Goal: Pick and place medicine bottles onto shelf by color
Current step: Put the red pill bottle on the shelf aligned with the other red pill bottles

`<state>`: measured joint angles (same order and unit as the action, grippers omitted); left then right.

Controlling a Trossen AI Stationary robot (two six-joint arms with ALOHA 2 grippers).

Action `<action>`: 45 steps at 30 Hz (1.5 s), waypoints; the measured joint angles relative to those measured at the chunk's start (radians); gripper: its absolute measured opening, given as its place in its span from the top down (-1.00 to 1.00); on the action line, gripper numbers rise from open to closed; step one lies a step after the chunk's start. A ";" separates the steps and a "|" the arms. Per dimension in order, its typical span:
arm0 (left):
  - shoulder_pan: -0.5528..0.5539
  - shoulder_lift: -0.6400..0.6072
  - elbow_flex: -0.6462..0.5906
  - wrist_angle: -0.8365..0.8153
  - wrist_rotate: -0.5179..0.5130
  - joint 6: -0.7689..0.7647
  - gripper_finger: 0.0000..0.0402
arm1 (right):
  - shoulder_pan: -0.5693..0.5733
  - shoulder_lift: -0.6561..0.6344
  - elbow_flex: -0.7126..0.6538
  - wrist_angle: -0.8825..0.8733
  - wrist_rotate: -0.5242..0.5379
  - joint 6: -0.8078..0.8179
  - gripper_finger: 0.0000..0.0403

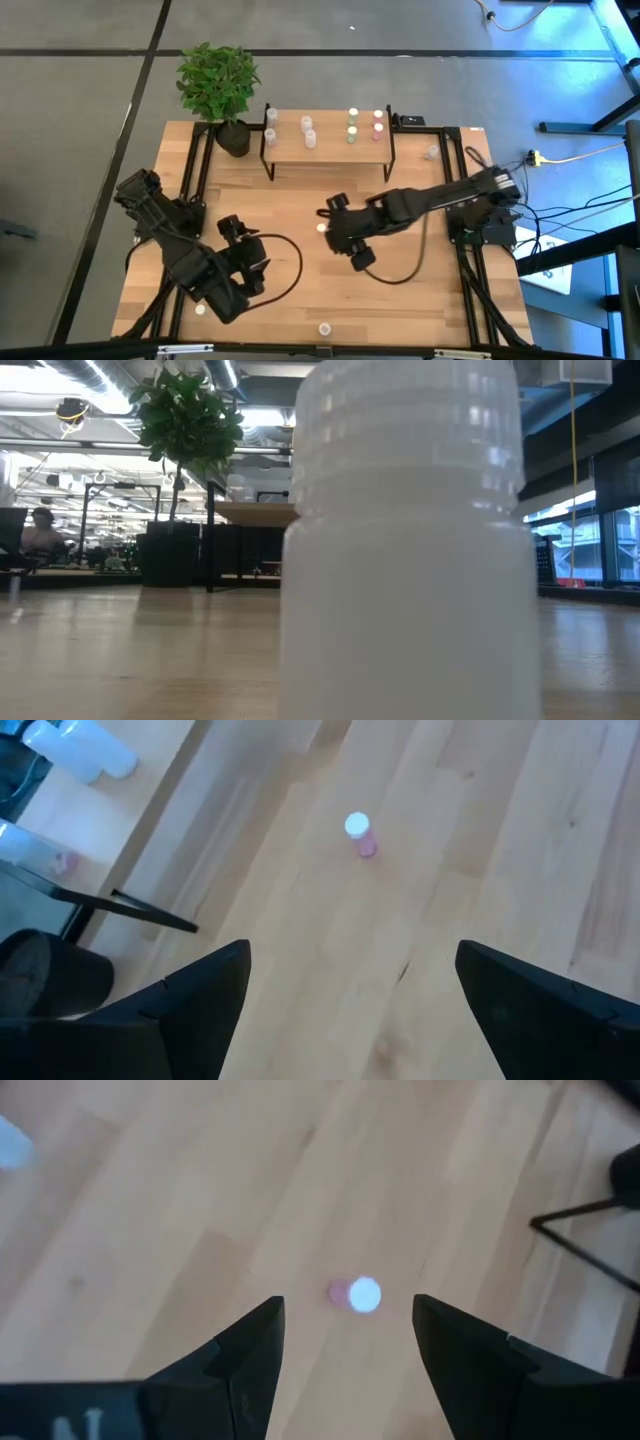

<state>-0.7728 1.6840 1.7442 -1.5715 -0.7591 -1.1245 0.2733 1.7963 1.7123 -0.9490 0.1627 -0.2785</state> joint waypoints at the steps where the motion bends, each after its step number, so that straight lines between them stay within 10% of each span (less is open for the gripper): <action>1: -0.002 0.000 0.000 0.000 0.002 -0.005 -0.73 | -0.007 0.020 0.000 -0.002 0.000 -0.009 -0.11; 45: 0.029 0.002 0.000 0.000 0.017 -0.017 -0.73 | -0.178 0.304 0.000 0.098 -0.105 -0.175 -0.11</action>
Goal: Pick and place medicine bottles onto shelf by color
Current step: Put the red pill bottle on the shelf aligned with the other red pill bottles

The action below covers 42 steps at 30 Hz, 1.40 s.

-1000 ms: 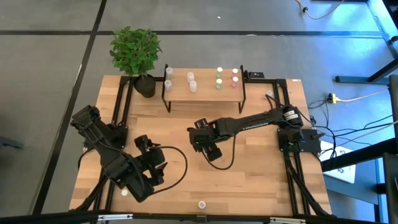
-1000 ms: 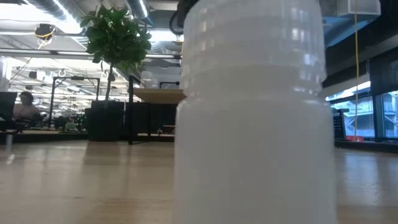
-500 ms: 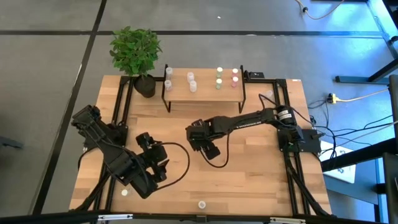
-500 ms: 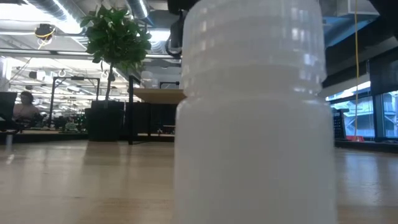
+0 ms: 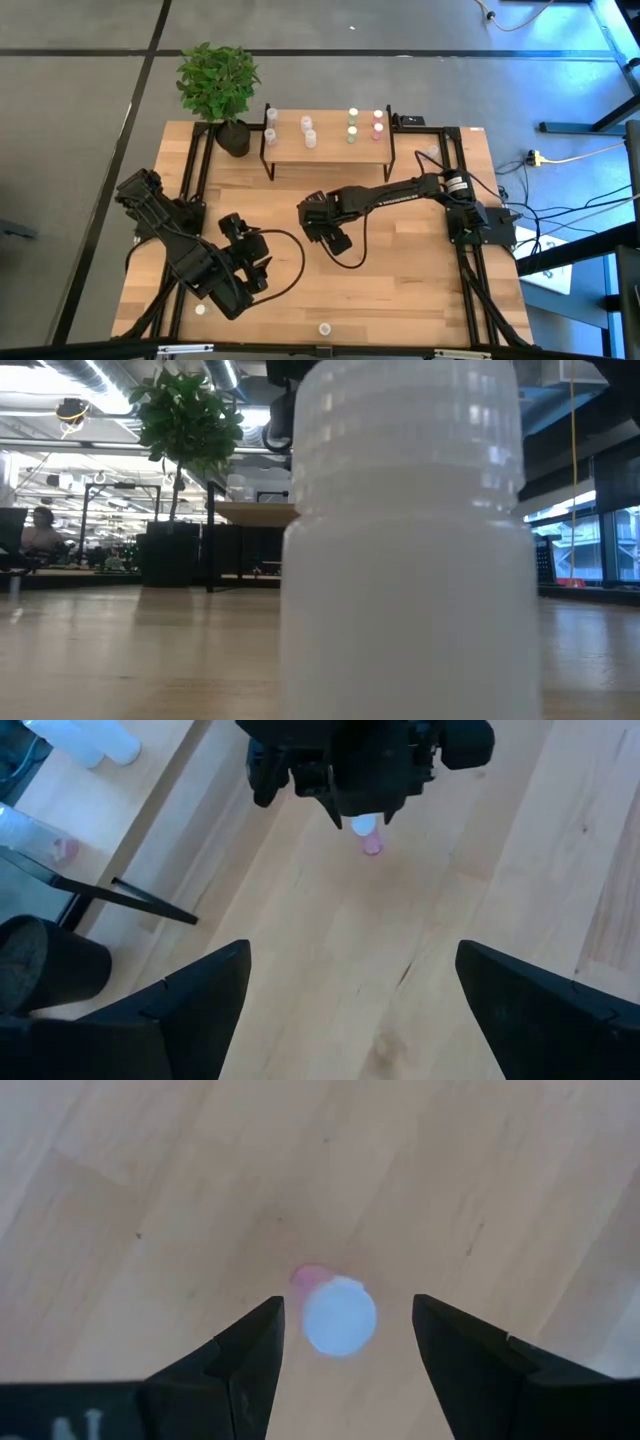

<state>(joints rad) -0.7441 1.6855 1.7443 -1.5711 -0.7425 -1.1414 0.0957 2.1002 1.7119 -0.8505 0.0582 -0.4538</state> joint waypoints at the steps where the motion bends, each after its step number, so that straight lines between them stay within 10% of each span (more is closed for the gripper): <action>1: 0.000 0.000 0.000 0.000 0.000 0.000 -0.73 | -0.002 0.000 0.000 -0.001 0.000 0.000 -0.11; 23: -0.001 0.000 0.000 0.000 0.000 0.000 -0.73 | -0.014 0.080 0.000 -0.005 -0.009 0.001 -0.11; 42: -0.001 0.000 0.000 0.000 0.000 0.000 -0.73 | -0.014 0.080 0.000 0.002 -0.071 0.003 0.41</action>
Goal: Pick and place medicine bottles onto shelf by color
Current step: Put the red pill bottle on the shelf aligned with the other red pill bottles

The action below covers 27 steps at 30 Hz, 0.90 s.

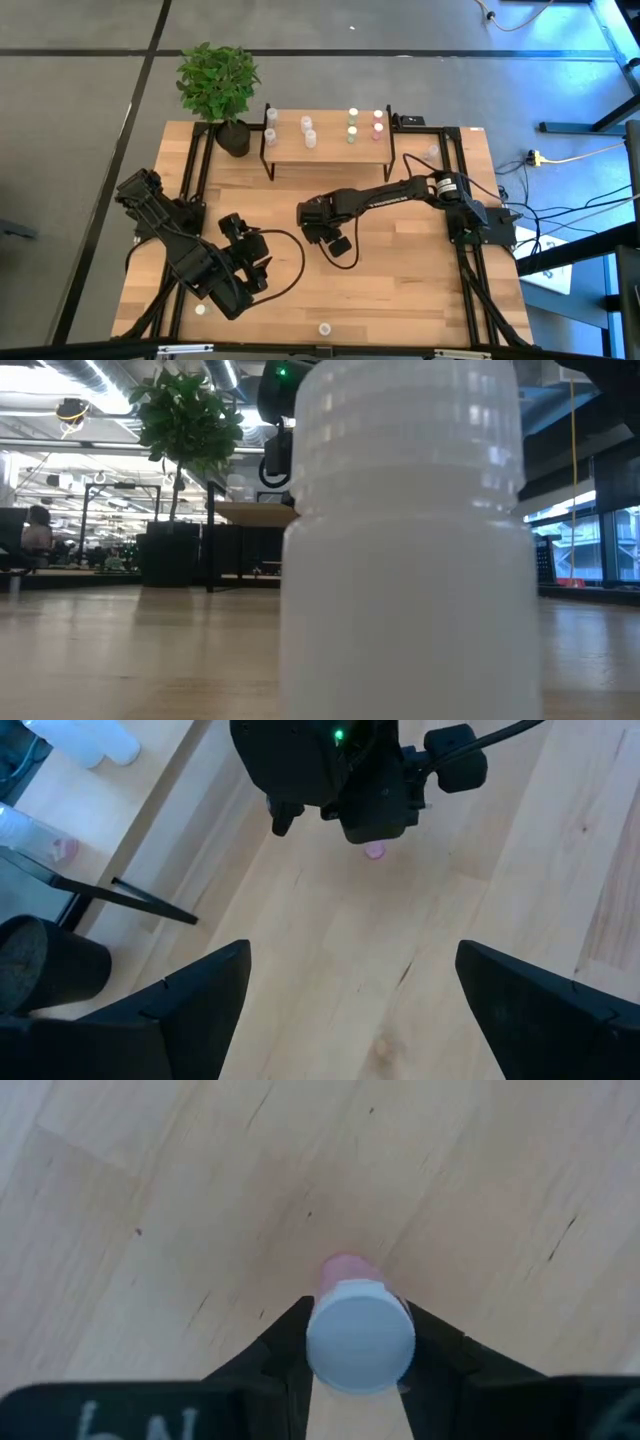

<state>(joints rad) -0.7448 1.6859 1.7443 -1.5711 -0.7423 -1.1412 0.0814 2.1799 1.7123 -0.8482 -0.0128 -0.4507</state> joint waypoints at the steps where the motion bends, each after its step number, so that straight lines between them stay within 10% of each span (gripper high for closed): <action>1: 0.000 0.000 0.000 0.000 0.000 0.000 -0.73 | 0.000 0.000 0.000 0.000 0.000 0.000 0.43; 27: 0.002 0.000 0.000 0.000 -0.014 -0.003 -0.73 | -0.016 -0.252 0.000 -0.166 -0.012 0.108 0.43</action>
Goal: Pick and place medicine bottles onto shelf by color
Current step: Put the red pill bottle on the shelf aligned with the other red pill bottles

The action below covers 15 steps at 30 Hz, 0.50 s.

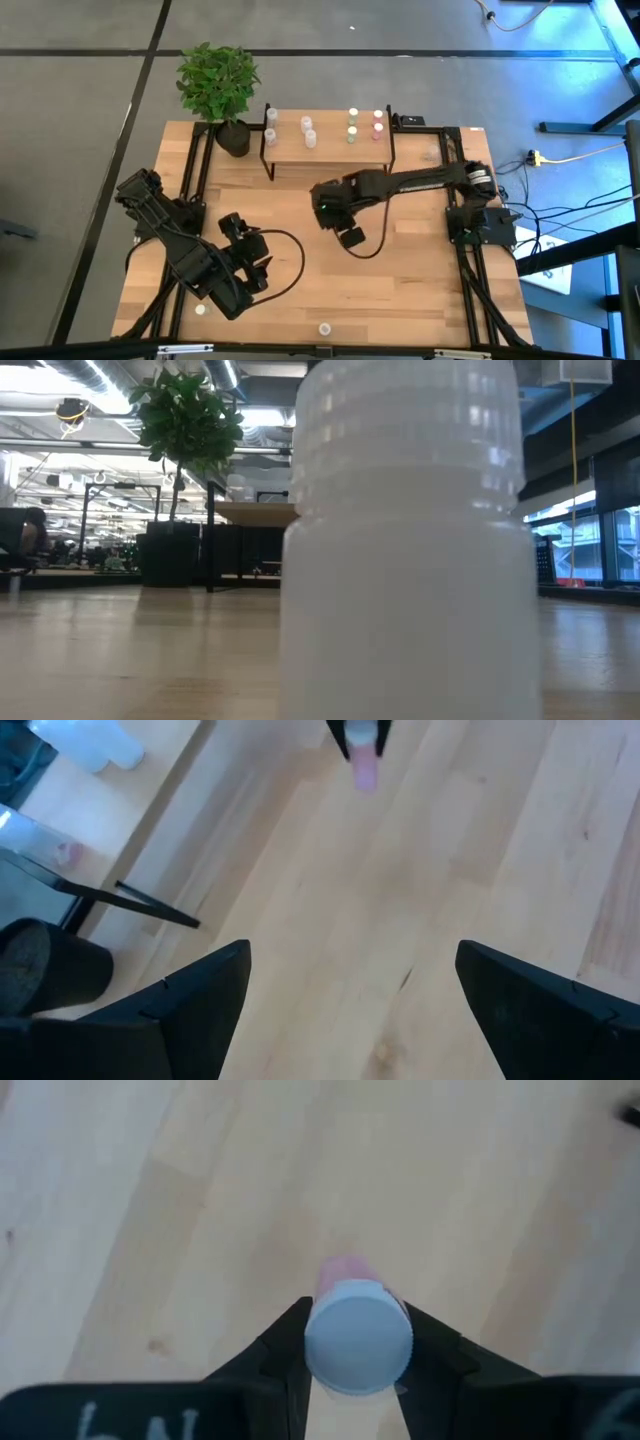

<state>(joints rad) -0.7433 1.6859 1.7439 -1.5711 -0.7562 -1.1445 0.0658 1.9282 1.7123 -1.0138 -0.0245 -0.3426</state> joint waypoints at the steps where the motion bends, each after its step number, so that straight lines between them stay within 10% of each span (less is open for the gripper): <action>1: 0.000 0.000 0.000 0.000 -0.010 -0.003 -0.73 | -0.005 -0.020 0.000 -0.014 0.012 0.017 0.43; 15: 0.041 0.000 0.000 0.003 -0.110 -0.056 -0.73 | -0.173 -0.295 0.001 -0.257 0.208 0.289 0.43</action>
<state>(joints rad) -0.7025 1.6859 1.7439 -1.5683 -0.8664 -1.2003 -0.1076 1.6336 1.7134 -1.2710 0.1839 -0.0538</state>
